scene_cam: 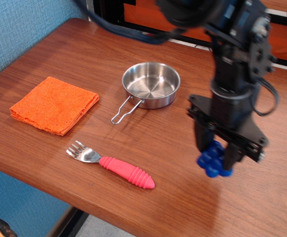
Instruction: Move the blue object to the far right side of the table.
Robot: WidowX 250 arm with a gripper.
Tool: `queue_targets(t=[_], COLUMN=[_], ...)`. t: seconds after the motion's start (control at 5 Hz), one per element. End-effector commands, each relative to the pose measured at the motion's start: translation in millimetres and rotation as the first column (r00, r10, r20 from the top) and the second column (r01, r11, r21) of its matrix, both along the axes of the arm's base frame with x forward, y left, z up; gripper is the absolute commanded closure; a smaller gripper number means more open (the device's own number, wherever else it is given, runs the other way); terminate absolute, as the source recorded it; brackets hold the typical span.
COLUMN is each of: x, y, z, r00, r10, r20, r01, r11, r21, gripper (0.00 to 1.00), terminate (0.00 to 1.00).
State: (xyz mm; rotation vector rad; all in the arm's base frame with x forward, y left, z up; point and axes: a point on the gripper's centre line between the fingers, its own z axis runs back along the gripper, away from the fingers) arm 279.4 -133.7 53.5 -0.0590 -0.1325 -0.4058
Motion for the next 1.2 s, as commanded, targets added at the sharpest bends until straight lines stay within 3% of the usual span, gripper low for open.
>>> queue_targets(t=[0.0,0.2,0.6,0.8,1.0], x=[10.0,16.3,24.1,25.2,25.5], y=[-13.0,-21.4,-28.7,-27.7,-24.3], z=[-0.4,-8.1,-14.8,-12.2,-7.2], r00=[0.997,0.997,0.996,0.997,0.998], r10=[-0.045,-0.056,-0.069,-0.071,-0.061], r20=[0.065,0.05,0.054,0.029,0.014], r01=[0.046,0.059,0.071,0.071,0.061], r11=[0.999,0.997,0.997,0.997,0.998], r21=[-0.014,-0.047,-0.039,-0.014,-0.012], gripper=[1.0,1.0,1.0,0.0,0.0], terminate=[0.0,0.0,0.0,0.0,0.0])
